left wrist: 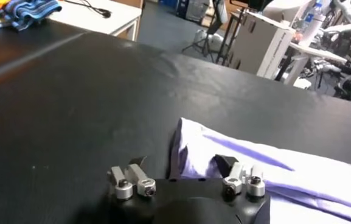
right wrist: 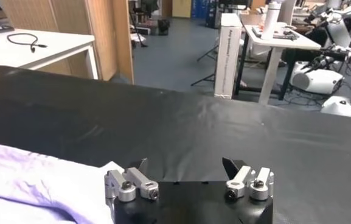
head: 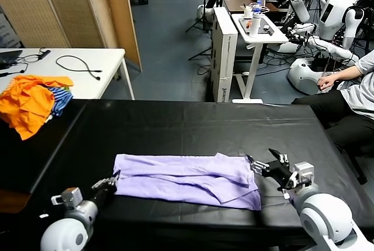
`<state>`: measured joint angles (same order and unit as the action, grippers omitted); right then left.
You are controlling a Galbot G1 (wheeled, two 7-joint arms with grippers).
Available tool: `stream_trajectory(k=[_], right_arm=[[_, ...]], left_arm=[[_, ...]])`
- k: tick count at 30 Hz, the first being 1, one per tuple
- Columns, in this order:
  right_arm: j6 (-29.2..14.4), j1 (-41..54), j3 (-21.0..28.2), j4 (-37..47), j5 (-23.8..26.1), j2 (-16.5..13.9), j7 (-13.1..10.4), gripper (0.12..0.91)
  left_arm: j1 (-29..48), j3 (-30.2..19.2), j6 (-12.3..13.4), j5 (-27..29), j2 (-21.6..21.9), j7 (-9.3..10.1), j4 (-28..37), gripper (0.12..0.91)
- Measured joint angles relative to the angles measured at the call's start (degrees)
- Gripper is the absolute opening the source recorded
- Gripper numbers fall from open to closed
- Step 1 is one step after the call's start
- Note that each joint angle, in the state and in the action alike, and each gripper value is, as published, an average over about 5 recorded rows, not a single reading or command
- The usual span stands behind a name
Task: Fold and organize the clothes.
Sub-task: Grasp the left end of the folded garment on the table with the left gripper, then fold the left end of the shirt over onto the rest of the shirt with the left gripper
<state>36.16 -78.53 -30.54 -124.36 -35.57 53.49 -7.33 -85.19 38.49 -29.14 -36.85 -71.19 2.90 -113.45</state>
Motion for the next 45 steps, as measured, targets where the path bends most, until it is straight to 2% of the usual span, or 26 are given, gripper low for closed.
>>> stream_trajectory(k=[5,8,11,15,22,27,33,36,40,45], right_arm=[[-0.2,0.2,-0.1,0.2,0.3,0.1,0.3,0.907],[-0.4,0.3,-0.1,0.4,0.8,0.2,0.6,0.907],[-0.6,0.2,-0.2,0.5,1.3,0.4,0.8,0.907],[-0.9,0.0,-0.4,0.5,1.4,0.7,0.7,0.907],[-1.3,-0.9,-0.7,-0.1,1.3,1.1,0.5,0.907],[-4.3,-2.5,-2.1,-1.1,1.2,1.5,1.7,0.907],[-10.9,-6.7,-4.3,-2.1,1.0,3.0,4.0,0.907],[-13.2,-9.7,-5.3,-2.9,1.1,4.0,4.7,0.907],[-14.6,-13.4,-6.3,-3.5,2.5,5.6,5.0,0.907],[-15.1,-16.6,-7.1,-4.4,4.0,7.3,5.1,0.907]], left_arm=[[0.0,-0.2,-0.4,-0.1,-0.2,-0.12,-0.4,0.258],[0.0,-0.3,-0.5,0.4,0.1,-0.21,-0.8,0.175],[0.0,-0.2,0.4,3.2,0.7,-1.04,-1.1,0.175],[-0.2,0.4,2.6,10.2,2.3,-2.68,-1.3,0.176],[-0.6,3.4,6.5,21.7,7.8,-4.86,-0.1,0.176],[-1.7,6.9,8.4,23.8,11.8,-5.28,1.1,0.176],[-3.1,7.8,7.2,20.6,11.5,-3.43,-1.7,0.176],[-3.3,6.4,4.4,15.4,9.4,-0.99,-5.1,0.176],[-2.4,3.2,0.8,5.5,5.8,2.60,-10.2,0.176],[-0.9,-1.9,-0.3,-0.7,2.4,3.38,-14.1,0.176]])
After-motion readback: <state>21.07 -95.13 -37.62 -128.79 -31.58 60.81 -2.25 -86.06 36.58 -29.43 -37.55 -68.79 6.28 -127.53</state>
